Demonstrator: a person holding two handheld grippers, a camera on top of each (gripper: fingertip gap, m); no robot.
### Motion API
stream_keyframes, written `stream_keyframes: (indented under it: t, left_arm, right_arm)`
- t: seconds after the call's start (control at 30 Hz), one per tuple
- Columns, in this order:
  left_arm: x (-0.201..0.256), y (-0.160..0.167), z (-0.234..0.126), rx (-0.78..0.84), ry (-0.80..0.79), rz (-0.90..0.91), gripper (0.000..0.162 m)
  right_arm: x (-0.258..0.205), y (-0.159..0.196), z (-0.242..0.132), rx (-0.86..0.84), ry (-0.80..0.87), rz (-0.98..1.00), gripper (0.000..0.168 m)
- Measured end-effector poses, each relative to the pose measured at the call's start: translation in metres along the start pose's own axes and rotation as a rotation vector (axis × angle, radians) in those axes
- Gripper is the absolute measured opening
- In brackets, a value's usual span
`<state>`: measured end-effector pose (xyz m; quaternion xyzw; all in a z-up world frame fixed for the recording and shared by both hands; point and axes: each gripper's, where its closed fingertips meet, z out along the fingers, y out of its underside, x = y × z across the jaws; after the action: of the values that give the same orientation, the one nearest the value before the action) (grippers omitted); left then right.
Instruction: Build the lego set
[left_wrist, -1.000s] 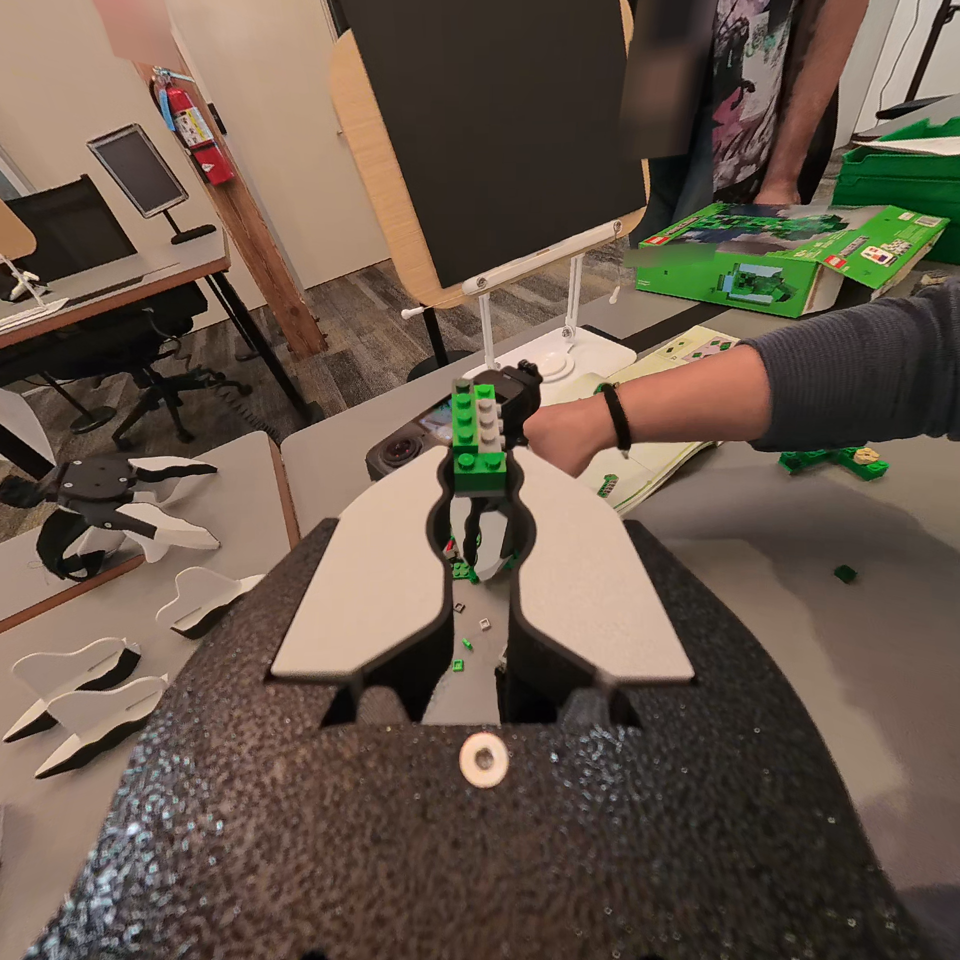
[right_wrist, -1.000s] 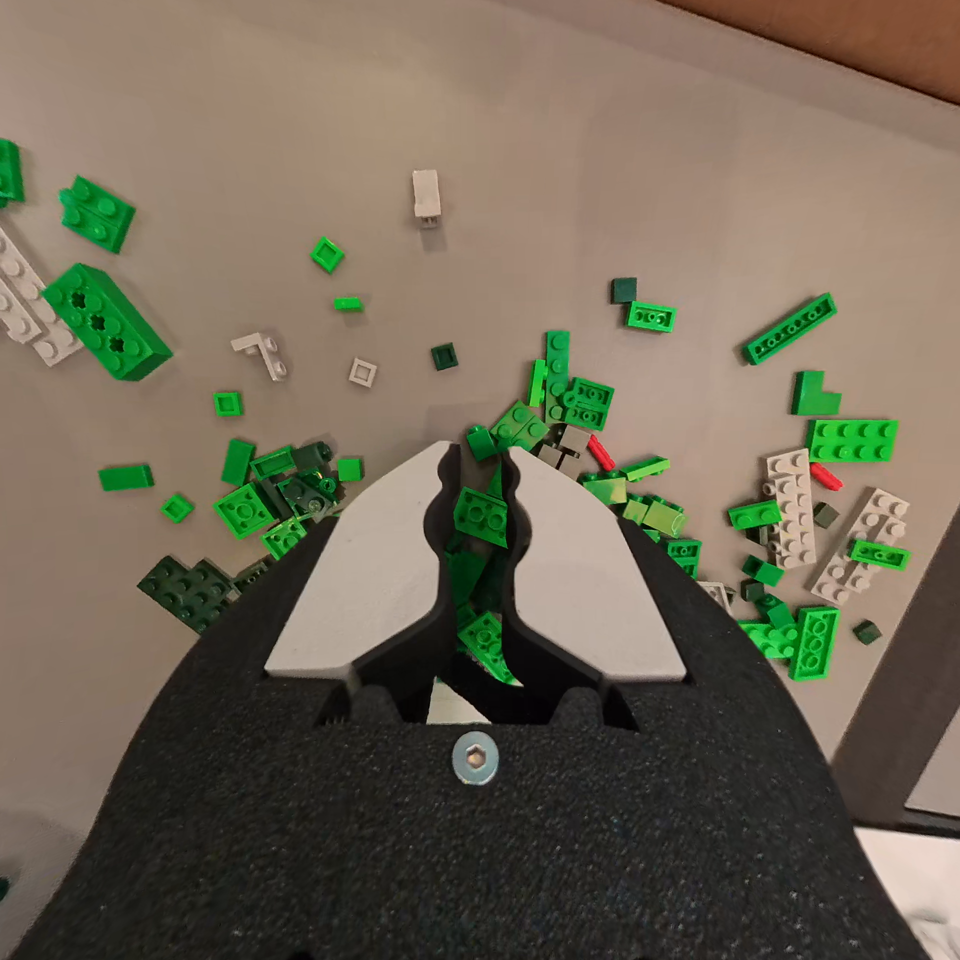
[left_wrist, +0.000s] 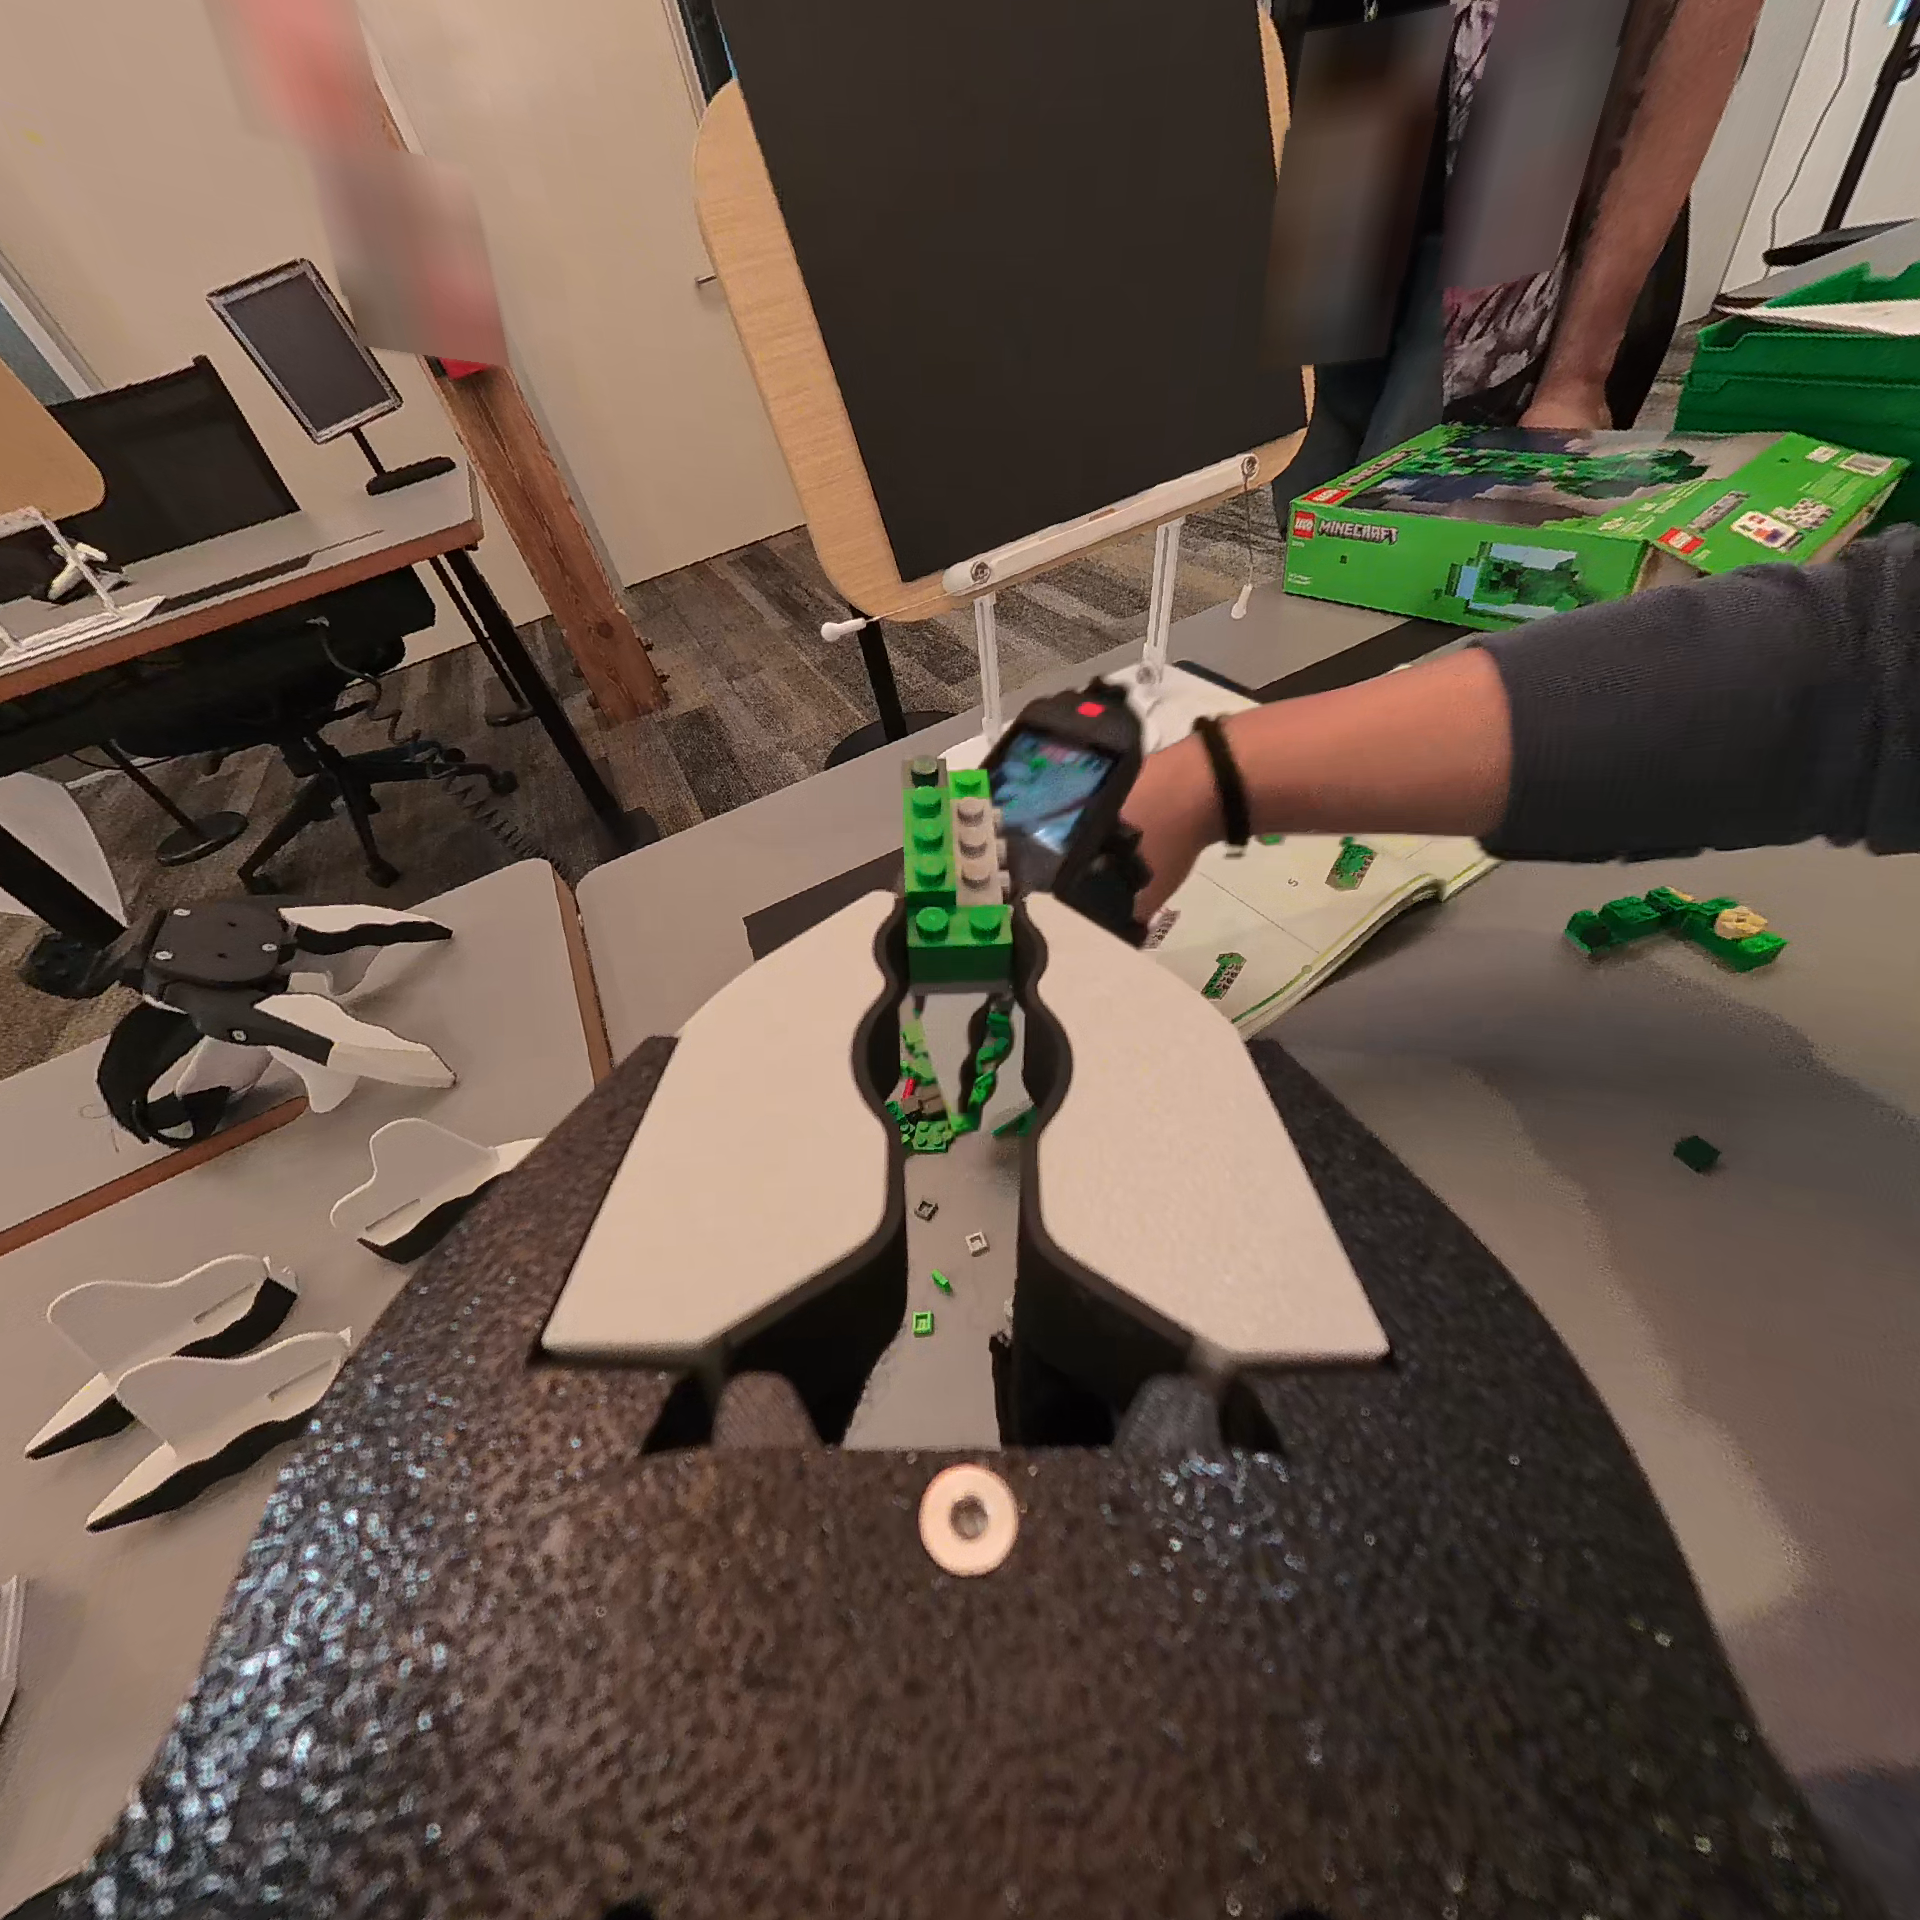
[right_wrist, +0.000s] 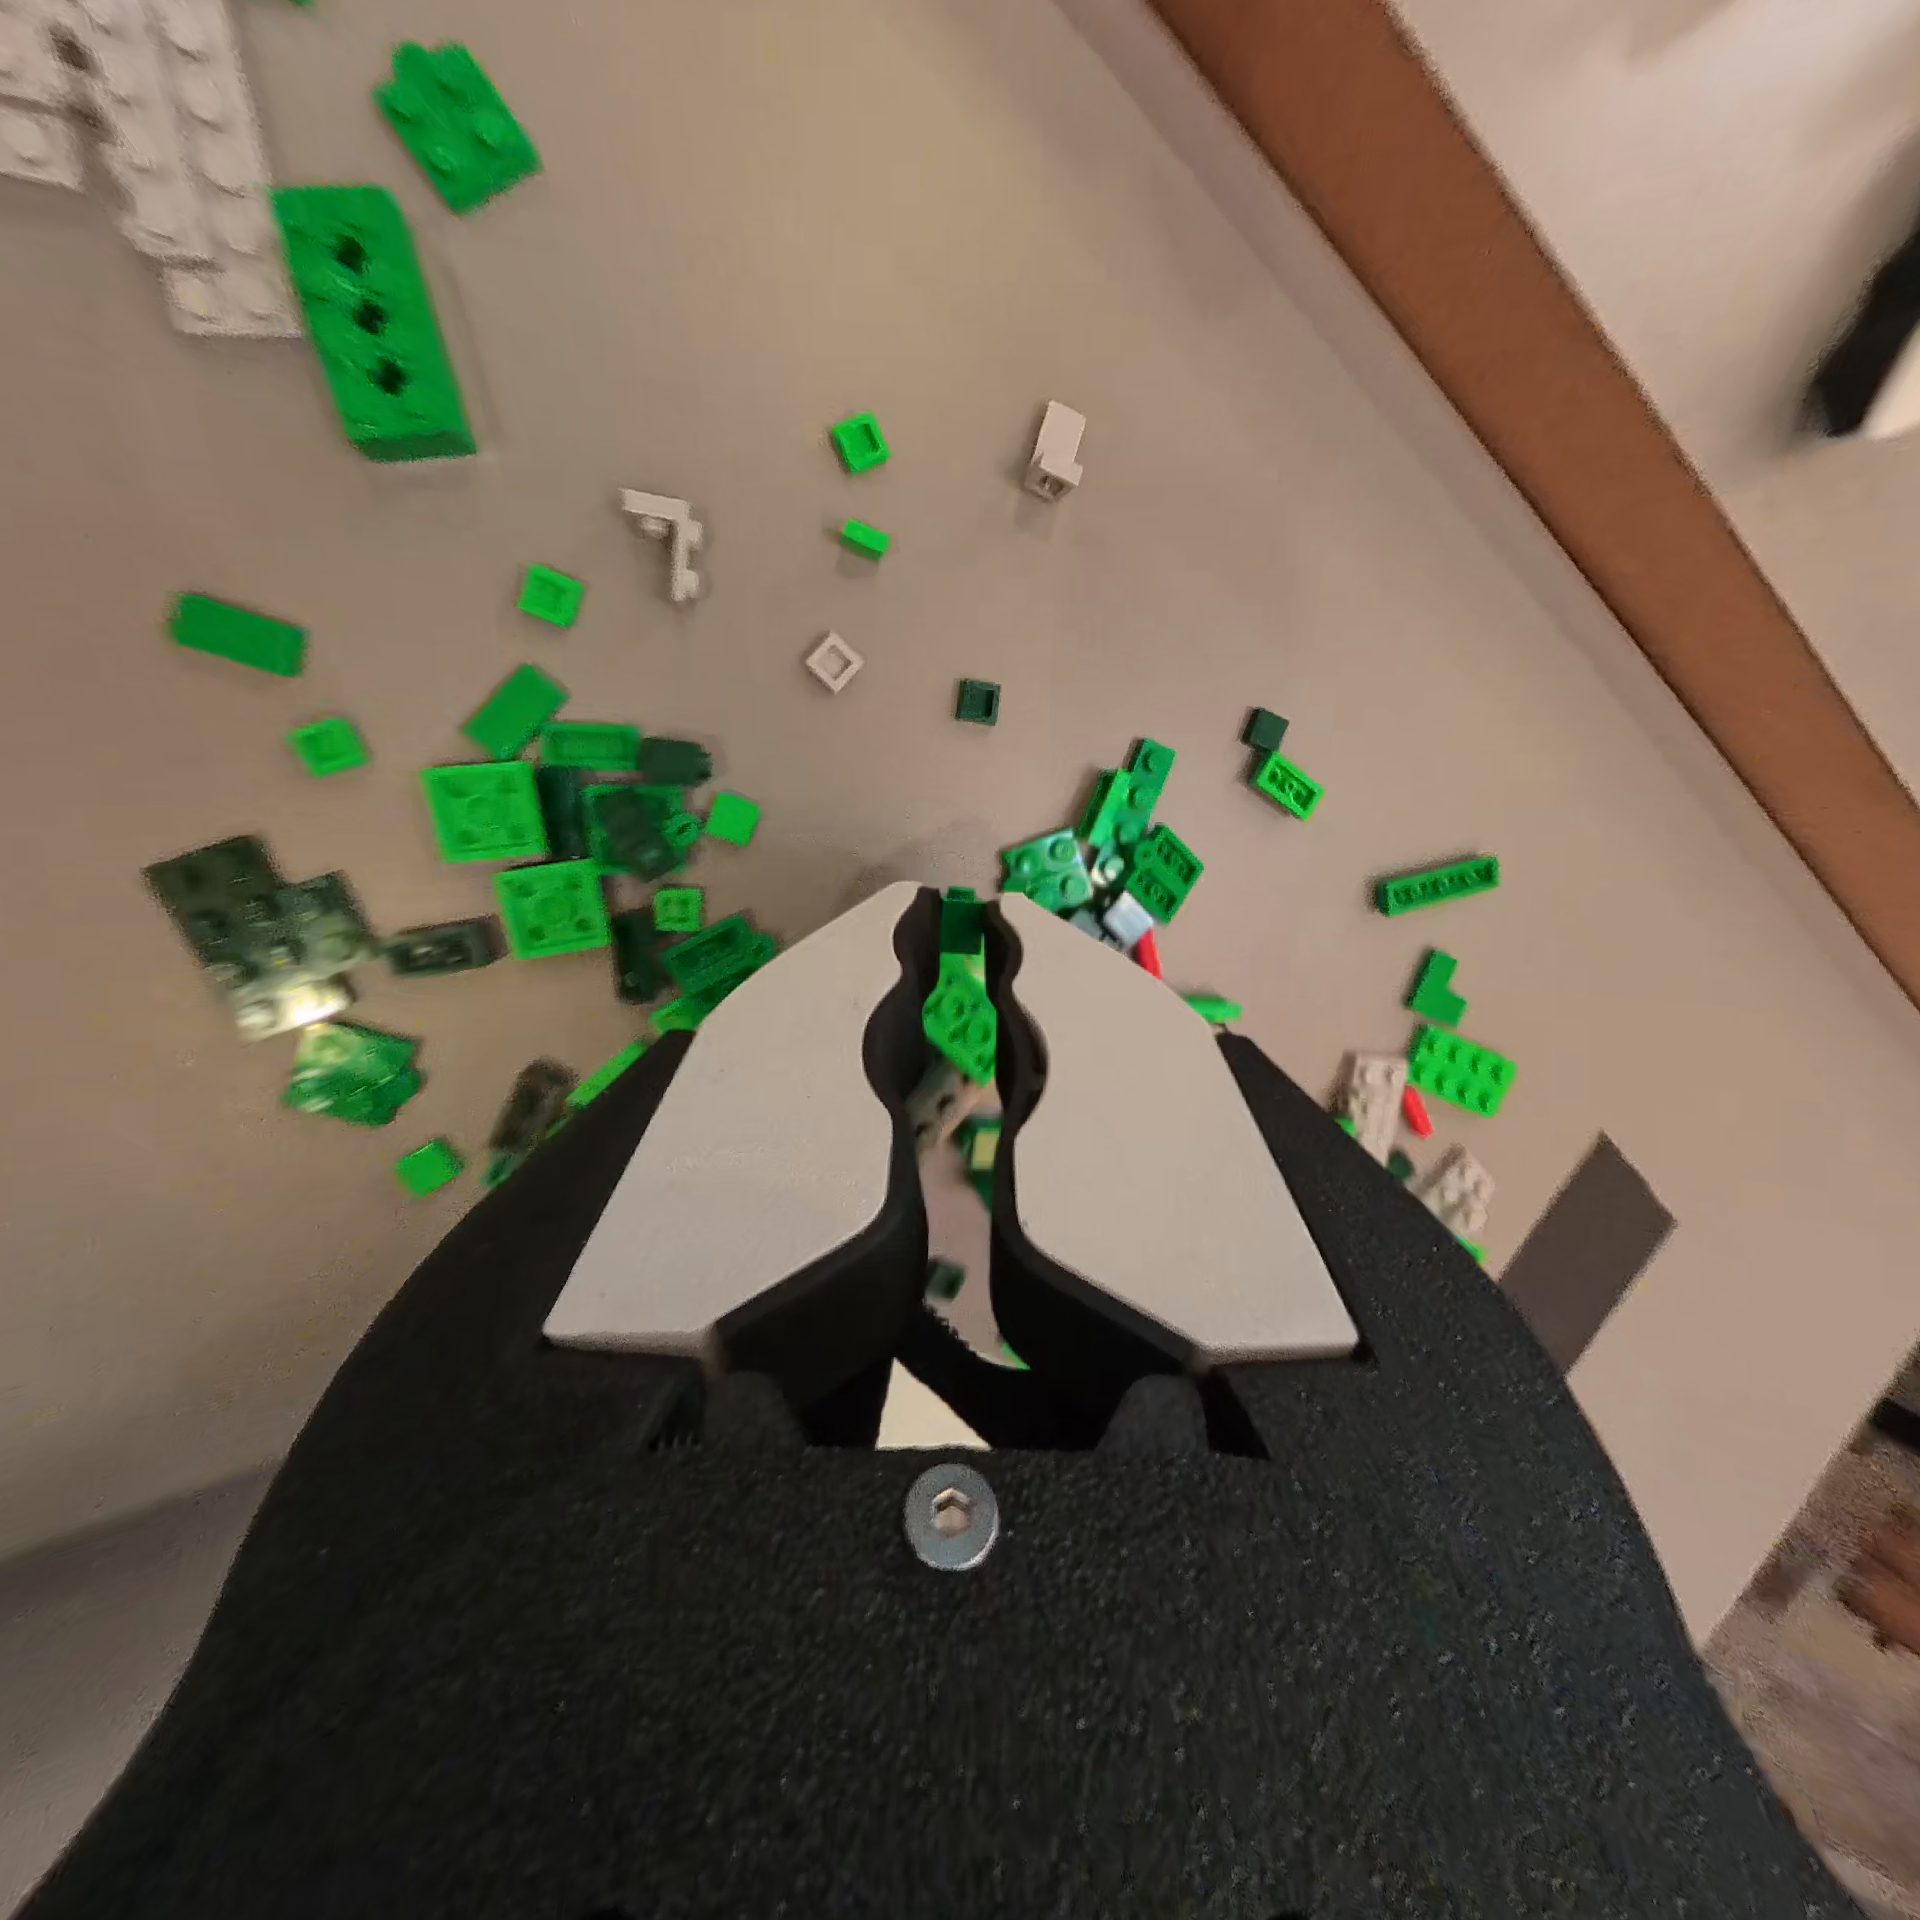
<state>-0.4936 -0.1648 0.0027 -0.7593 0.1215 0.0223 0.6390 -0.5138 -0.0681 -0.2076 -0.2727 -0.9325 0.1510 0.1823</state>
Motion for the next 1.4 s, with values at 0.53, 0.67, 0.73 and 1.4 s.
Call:
stream_keyframes:
  t: [0.53, 0.67, 0.73, 1.4]
  left_arm:
    - [0.058, -0.021, 0.037, -0.037, 0.197, 0.131, 0.018]
    - [0.106, -0.026, 0.055, -0.031, 0.388, 0.15, 0.018]
    - [0.143, -0.012, 0.062, -0.08, 0.531, 0.151, 0.018]
    - [0.236, 0.174, 0.038, -0.486, 0.706, 0.038, 0.018]
  right_arm:
    - [-0.323, 0.117, -0.158, -0.095, 0.085, 0.456, 0.007]
    - [-0.339, 0.136, -0.148, -0.091, 0.103, 0.525, 0.007]
    - [-0.34, 0.143, -0.145, -0.102, 0.11, 0.535, 0.008]
    - [-0.277, 0.064, -0.108, 0.195, 0.205, 0.53, 0.027]
